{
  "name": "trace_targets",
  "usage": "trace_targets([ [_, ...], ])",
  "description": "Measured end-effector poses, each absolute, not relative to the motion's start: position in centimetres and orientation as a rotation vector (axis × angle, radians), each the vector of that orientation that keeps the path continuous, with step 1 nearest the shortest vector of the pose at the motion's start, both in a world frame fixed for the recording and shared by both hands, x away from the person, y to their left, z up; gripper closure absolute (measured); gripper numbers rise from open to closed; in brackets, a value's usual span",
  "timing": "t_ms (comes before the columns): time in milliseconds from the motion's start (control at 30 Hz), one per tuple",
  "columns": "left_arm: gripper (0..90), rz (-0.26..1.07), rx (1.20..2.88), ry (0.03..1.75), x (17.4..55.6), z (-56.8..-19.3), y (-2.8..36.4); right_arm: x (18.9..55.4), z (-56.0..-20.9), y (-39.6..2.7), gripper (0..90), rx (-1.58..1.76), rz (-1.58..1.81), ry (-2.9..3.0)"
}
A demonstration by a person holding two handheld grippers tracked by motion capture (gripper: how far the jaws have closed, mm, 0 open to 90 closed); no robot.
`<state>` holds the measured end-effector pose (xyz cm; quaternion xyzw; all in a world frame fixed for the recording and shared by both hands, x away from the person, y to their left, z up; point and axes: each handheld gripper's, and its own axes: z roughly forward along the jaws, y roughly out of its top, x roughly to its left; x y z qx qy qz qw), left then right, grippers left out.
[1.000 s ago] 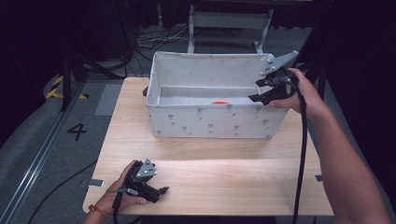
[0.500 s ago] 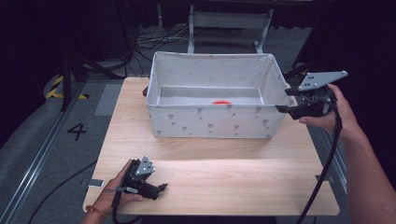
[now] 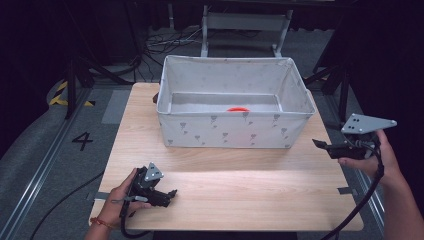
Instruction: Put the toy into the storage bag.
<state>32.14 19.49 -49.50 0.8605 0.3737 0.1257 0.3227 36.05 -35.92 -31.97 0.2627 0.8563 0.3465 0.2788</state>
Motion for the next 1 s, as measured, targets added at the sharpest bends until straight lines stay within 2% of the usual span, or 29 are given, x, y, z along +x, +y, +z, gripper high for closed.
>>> trace_targets([
  [167,0.1,0.335,2.248,0.994,32.3,-49.6,19.4,35.4,-34.2,-36.8,32.2,0.746,0.951,2.289],
  [233,0.0,0.335,2.246,0.998,32.4,-49.6,19.4,35.0,-36.4,-37.6,32.1,0.787,0.982,2.290],
  [333,0.0,0.336,2.245,1.003,32.5,-49.5,19.4,34.9,-37.7,-38.1,32.1,0.821,0.989,2.289],
  [367,0.0,0.347,2.247,1.004,32.7,-49.5,19.3,34.6,-39.4,-38.5,32.0,0.860,0.970,2.303],
  [667,0.0,0.356,2.242,1.019,32.9,-49.5,19.2,33.7,-44.6,-39.5,28.0,0.970,0.961,2.313],
  [1000,0.0,0.346,2.239,1.030,32.8,-49.5,19.2,33.2,-48.5,-40.2,23.0,1.113,0.985,2.268],
])
